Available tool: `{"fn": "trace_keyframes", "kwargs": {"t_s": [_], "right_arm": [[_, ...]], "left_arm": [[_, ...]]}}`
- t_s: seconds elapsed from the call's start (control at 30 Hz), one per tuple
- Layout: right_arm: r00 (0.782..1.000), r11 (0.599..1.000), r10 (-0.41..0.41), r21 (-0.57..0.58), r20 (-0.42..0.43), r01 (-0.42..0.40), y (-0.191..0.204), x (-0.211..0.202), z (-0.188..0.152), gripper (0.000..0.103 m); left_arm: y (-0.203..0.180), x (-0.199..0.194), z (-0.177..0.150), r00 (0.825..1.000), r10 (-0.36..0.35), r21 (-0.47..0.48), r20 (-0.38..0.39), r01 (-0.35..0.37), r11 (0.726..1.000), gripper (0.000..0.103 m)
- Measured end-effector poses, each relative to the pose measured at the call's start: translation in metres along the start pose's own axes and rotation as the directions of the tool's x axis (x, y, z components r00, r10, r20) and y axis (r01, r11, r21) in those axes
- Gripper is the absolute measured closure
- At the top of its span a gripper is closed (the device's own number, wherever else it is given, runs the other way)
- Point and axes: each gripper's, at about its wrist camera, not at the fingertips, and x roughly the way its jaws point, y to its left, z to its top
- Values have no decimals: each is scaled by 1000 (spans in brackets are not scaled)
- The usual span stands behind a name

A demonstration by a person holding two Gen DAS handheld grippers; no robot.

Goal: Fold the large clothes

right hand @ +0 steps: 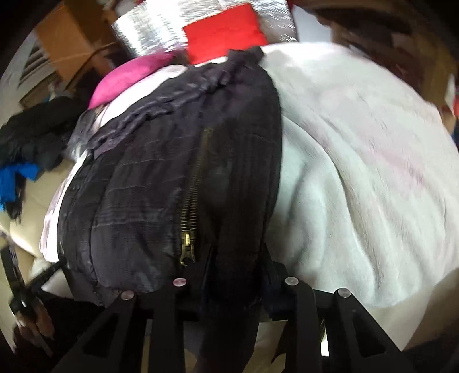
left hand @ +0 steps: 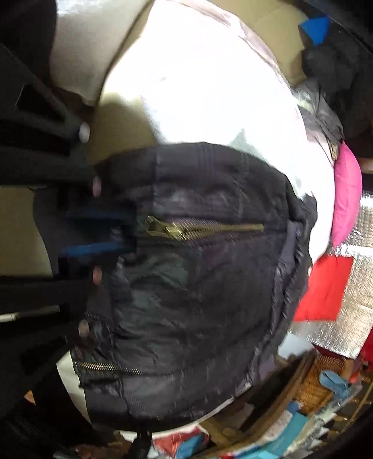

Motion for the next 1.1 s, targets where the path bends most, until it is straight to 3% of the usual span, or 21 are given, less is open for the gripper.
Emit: {"fn": "trace_keyframes", "kwargs": {"t_s": [0.03,0.1,0.17,0.33,0.4,0.43,0.5,0.6,0.63,0.67,0.7,0.73,0.8,0.93,1.1], "right_arm": [[1000,1000,6,10,-3,-6,-1,-2,0,70],[1000,999,21,40,-4,-21,-8,-9,-1,70],[1000,997,28,67,-6,-27,-15,-14,-5,69],[999,996,29,86,-22,-27,-18,-16,-13,65],[999,995,25,94,-33,-21,-19,-15,-15,49],[998,994,34,107,-51,-29,-19,-14,-16,34],[994,990,76,128,-76,-66,-18,-10,-19,34],[991,997,71,46,-115,-66,-6,-4,-26,34],[987,999,52,17,-151,-50,-1,3,-28,37],[983,999,38,-2,-179,-39,2,9,-30,52],[977,999,4,-51,-213,-15,10,18,-37,60],[976,996,-23,-88,-216,4,15,21,-39,66],[983,981,-65,-190,-172,32,32,14,-44,76],[993,986,25,-164,-114,-44,34,-2,-39,77],[980,997,19,-67,-200,-33,13,19,-36,74]], "left_arm": [[1,-3,-3,1000,-5,-4,4,5,1000,63],[1,-11,-8,1000,6,-12,21,-5,1000,42],[3,-15,-12,997,62,-26,46,-61,998,28],[19,-28,-12,995,21,-119,96,-9,993,27],[24,-23,-13,998,23,-140,64,-14,990,23],[26,-18,-13,999,16,-156,36,-10,988,23],[31,-8,-15,999,-24,-191,-21,20,981,23],[37,10,-18,993,-74,-236,-96,49,971,23],[36,13,-18,992,-77,-236,-103,51,970,24],[35,13,-18,991,-80,-229,-103,55,972,26],[33,13,-18,991,-87,-217,-98,64,974,43],[30,12,-19,993,-75,-199,-93,55,978,54],[27,9,-19,996,-46,-174,-75,32,984,76],[16,4,-20,999,4,-121,-50,-10,993,81],[-1,6,-15,995,92,-43,-45,-94,995,81]]}}
